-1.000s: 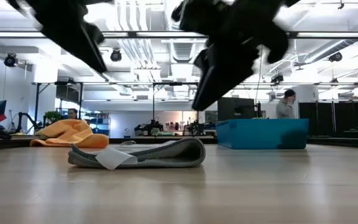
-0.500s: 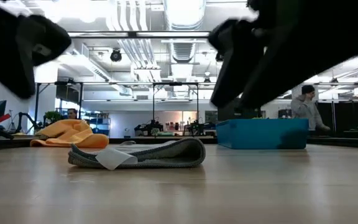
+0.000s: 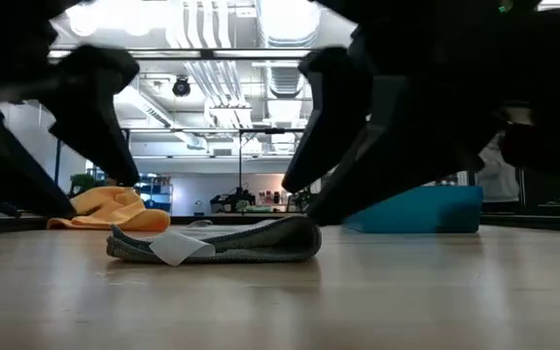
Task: Roll microfiber towels into tight, uniform cylinder then place into a basket
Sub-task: Roll the gray towel
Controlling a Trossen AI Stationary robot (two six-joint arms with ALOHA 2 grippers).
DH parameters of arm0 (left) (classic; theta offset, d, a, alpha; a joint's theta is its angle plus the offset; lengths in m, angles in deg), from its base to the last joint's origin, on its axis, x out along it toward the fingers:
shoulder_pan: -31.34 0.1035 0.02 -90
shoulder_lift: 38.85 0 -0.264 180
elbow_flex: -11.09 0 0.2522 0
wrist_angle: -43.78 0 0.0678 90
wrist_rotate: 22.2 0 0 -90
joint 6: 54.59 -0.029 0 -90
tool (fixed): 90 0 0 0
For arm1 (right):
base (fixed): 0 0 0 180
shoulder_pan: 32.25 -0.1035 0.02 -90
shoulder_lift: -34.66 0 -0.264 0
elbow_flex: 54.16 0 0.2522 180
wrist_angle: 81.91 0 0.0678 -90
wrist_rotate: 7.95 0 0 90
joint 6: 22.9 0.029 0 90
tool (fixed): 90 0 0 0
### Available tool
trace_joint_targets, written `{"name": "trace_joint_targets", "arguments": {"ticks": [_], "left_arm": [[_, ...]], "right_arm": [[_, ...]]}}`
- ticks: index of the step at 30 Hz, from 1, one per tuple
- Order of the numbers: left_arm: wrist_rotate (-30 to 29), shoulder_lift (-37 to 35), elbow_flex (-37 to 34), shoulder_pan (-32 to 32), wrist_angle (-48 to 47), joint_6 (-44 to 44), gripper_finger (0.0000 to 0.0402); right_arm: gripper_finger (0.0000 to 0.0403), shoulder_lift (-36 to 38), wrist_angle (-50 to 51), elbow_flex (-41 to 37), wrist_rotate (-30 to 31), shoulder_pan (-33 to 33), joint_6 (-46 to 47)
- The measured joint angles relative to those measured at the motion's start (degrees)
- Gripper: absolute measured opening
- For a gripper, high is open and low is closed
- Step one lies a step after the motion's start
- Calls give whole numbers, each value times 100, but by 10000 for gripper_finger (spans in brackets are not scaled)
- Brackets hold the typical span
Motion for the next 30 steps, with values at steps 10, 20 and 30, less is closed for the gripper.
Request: {"name": "trace_joint_targets", "arguments": {"ticks": [10, 20, 30], "left_arm": [[-243, 580, -35, 317, 248, -39, 226], [-59, 653, -17, 352, 223, -21, 40], [252, 633, -24, 417, 230, 5, 2]], "right_arm": [[215, -157, 12, -41, 30, 330, -733], [142, -398, -145, -37, 196, 366, -792], [63, -409, -127, -50, -140, 424, -557]]}}
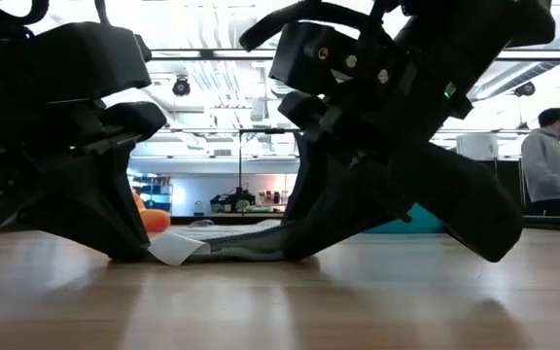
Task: Roll microfiber towels into tight, uniform cylinder then place into a basket
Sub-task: Roll the gray towel
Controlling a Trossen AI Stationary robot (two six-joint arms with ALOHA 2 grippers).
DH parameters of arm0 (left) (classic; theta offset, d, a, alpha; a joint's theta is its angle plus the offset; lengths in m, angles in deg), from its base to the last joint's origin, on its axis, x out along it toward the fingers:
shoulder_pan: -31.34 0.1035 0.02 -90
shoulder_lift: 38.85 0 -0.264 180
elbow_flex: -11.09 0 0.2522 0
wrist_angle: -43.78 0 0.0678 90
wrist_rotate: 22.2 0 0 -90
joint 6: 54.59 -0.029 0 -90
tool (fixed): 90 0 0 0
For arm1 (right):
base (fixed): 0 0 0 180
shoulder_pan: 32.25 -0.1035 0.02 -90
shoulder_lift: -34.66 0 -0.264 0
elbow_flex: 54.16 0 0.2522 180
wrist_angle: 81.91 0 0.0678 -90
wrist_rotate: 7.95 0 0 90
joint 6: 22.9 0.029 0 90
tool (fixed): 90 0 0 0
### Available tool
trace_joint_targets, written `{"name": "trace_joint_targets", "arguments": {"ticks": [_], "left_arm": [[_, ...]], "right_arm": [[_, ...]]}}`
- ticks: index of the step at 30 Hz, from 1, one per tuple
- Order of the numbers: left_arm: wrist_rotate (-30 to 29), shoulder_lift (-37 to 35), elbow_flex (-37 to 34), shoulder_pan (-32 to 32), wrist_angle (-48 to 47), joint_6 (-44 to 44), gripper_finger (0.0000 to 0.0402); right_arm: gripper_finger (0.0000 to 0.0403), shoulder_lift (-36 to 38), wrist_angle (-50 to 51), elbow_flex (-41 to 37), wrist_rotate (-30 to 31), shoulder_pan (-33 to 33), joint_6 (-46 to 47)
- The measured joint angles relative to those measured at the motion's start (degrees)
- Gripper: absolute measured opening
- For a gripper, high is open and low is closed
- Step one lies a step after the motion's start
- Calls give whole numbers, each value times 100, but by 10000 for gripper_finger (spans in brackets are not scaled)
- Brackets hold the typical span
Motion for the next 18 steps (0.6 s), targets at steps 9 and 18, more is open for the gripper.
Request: {"name": "trace_joint_targets", "arguments": {"ticks": [9, 18], "left_arm": [[1088, -621, 114, 13, 83, 114, 1], [1766, -993, -94, 237, 301, 874, 0]], "right_arm": [[10, 114, 921, 481, -1342, 98, 986], [10, 192, 1352, 812, -3774, 643, 1850]]}}
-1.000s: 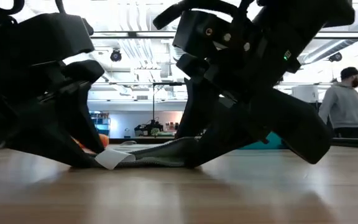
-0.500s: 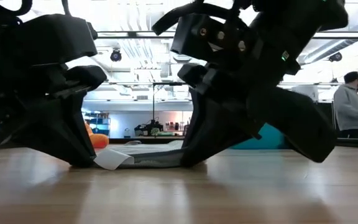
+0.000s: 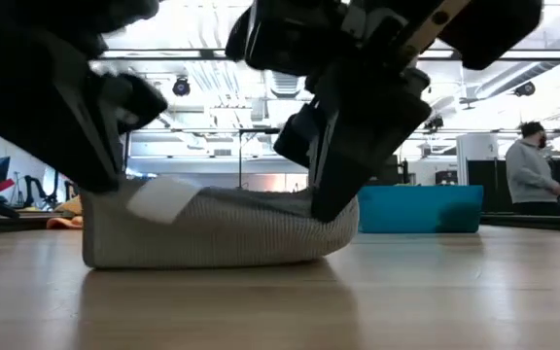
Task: Roll microfiber towels into tight, uniform cylinder then place into a basket
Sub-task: Roll the gray towel
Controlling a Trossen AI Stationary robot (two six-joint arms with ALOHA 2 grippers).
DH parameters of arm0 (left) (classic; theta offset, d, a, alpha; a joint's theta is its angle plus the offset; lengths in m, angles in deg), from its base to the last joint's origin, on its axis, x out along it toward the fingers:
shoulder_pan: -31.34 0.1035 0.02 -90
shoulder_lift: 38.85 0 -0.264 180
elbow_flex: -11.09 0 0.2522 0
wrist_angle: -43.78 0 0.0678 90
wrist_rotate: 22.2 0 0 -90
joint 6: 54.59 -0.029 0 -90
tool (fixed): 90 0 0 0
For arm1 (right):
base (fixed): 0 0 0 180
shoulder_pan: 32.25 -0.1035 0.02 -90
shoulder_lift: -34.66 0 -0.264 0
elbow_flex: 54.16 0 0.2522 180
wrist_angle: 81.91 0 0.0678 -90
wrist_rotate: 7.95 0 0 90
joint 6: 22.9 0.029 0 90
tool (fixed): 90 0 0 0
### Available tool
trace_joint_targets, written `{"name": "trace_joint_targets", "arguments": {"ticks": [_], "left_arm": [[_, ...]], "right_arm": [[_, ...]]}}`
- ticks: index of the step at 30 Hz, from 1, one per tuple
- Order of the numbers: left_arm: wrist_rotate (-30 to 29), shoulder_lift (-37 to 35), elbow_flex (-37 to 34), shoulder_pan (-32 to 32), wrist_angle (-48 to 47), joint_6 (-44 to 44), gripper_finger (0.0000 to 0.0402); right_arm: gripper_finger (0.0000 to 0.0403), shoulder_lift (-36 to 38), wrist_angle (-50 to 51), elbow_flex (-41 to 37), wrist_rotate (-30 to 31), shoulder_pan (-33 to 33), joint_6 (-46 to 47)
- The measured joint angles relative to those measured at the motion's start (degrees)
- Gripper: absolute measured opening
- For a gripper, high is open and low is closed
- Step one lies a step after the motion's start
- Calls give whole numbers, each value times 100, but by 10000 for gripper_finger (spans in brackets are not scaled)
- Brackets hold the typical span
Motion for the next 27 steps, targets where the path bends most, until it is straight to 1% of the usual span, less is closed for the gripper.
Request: {"name": "trace_joint_targets", "arguments": {"ticks": [3, 5, 7, 9, 11, 14, 18, 21, 24, 27], "left_arm": [[6, 78, -110, 167, 51, 304, 0], [-1, 85, -214, 253, 89, 327, 0], [11, 85, -355, 331, 369, 328, 0], [24, 85, -480, 411, 486, 334, 0], [25, 85, -545, 467, 550, 333, 0], [13, 85, -638, 548, 602, 333, 0], [-9, 83, -686, 646, 618, 329, 0], [-13, 83, -699, 690, 621, 273, 0], [-17, 83, -701, 703, 626, 126, 0], [-22, 83, -698, 707, 665, 0, 0]], "right_arm": [[10, 0, 39, -70, 48, 185, 68], [10, 0, 38, -105, 52, 301, 65], [10, 0, 84, -121, 73, 403, 35], [14, 0, 66, -121, 225, 443, 29], [29, 0, 74, -123, 337, 462, 17], [63, 1, 121, -121, 352, 469, -23], [112, 148, 558, -61, 376, 467, -42], [137, 349, 912, 8, 375, 448, 239], [144, 496, 928, -12, 391, 341, 437], [129, 535, 776, -19, 473, 188, 454]]}}
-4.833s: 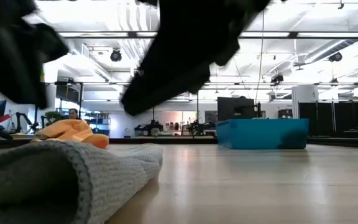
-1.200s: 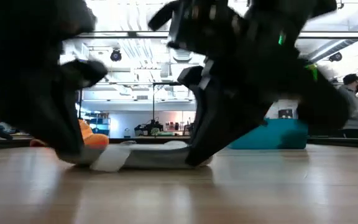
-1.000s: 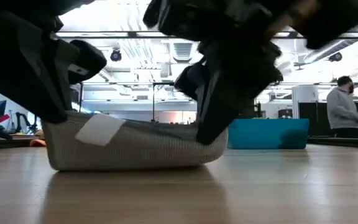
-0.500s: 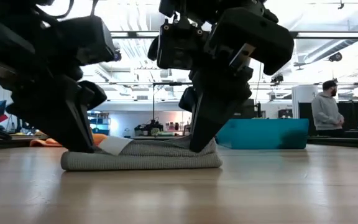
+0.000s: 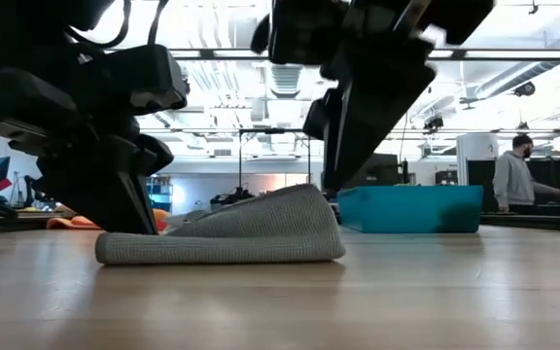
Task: Roll microfiber towels into tight, uniform cylinder then place into a basket
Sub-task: Roll the gray towel
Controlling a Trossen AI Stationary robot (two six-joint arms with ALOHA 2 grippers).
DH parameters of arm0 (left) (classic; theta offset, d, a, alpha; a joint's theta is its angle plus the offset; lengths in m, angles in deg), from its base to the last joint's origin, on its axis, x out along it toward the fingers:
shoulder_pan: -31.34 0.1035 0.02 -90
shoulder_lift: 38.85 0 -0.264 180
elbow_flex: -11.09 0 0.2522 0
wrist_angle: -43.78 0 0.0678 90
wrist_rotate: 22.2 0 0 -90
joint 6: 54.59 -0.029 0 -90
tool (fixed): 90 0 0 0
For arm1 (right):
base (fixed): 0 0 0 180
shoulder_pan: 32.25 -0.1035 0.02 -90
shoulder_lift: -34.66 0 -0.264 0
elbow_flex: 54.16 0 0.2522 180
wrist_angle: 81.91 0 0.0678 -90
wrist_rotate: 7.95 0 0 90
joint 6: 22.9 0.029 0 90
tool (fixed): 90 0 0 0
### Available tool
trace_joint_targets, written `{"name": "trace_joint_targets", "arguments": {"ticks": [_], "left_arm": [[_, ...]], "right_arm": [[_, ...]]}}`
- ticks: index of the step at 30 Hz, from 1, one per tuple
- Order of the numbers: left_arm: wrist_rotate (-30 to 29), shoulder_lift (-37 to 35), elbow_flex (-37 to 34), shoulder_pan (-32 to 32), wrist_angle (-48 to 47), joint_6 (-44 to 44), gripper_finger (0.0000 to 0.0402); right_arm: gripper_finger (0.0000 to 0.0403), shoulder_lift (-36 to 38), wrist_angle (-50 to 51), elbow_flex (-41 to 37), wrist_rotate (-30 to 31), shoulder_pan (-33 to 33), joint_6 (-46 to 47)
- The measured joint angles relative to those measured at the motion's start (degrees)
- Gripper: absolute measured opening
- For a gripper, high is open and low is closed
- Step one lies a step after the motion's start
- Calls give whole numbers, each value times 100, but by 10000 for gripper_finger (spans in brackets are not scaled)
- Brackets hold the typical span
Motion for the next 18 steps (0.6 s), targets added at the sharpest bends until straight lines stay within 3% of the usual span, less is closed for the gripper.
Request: {"name": "trace_joint_targets", "arguments": {"ticks": [8, 14, 18], "left_arm": [[-14, 0, -9, 13, 36, -24, 0], [-227, -2, -9, 15, 49, -109, 4], [-236, -4, 33, 15, 53, -320, 38]], "right_arm": [[18, -248, -634, -107, 1026, -95, -42], [11, -516, -582, -198, 1101, 19, 379], [9, -671, -625, -191, 1022, 17, 446]]}}
